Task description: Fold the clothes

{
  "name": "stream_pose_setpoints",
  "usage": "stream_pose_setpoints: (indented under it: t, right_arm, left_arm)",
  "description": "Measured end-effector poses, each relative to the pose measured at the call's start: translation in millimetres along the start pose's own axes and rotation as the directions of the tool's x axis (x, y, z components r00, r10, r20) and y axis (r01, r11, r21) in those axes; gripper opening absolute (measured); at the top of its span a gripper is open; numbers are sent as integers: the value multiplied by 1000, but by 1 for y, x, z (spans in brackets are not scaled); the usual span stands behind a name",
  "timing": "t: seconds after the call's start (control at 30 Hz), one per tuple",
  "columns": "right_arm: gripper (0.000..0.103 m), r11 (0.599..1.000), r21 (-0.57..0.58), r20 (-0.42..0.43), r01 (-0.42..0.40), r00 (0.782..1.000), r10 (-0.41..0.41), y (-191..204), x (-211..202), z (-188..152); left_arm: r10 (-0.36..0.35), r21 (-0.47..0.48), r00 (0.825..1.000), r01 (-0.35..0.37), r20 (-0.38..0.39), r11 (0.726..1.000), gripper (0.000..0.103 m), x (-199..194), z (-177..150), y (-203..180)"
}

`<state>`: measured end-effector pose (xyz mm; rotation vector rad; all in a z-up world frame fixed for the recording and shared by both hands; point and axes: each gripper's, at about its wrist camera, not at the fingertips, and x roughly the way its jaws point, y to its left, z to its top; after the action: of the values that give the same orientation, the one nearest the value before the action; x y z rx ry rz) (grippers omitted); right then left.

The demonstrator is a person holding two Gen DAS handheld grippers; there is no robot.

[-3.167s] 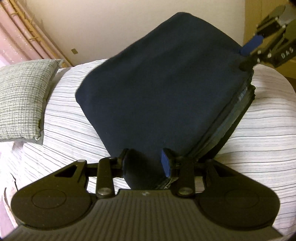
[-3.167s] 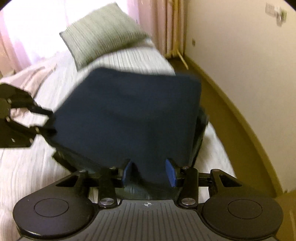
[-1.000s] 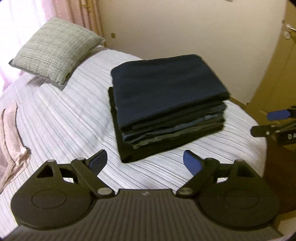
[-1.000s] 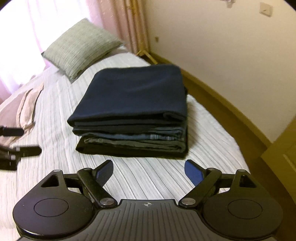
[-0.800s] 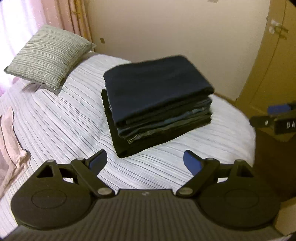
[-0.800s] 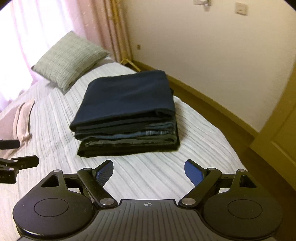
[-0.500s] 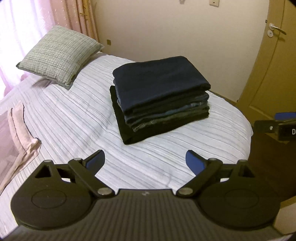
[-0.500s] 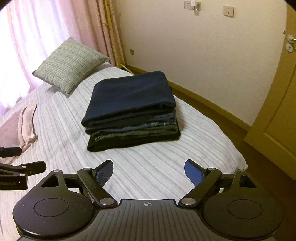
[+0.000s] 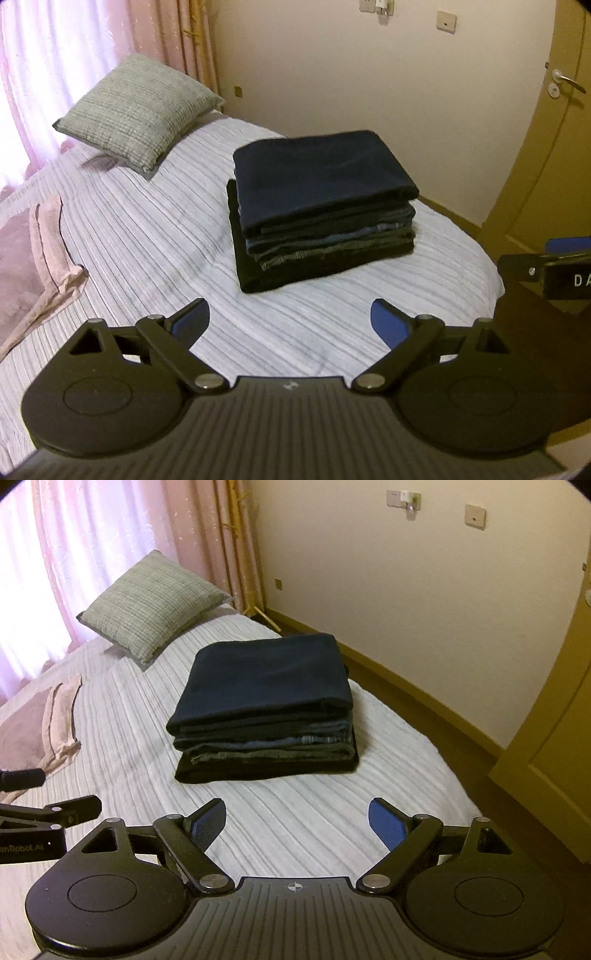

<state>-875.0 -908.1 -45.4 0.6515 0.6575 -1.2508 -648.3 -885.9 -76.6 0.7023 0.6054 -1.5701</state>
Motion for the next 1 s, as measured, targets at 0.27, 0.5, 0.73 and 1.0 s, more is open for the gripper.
stream_pose_setpoints:
  t: [0.27, 0.5, 0.73, 1.0]
  right_arm:
    - [87, 1000, -17, 1, -2, 1000, 2, -6, 4, 7]
    - [87, 1000, -20, -22, 1, 1000, -2, -2, 6, 4]
    - [87, 1000, -20, -21, 14, 1000, -15, -4, 6, 6]
    - [87, 999, -37, -30, 6, 1000, -7, -2, 10, 6]
  left_arm:
    - [9, -27, 1000, -9, -12, 1000, 92, 0, 7, -7]
    - [38, -33, 999, -39, -29, 999, 93, 4, 4, -5]
    - [33, -25, 998, -35, -46, 999, 93, 9, 3, -10]
    - [36, -33, 997, -38, -61, 999, 93, 13, 3, -12]
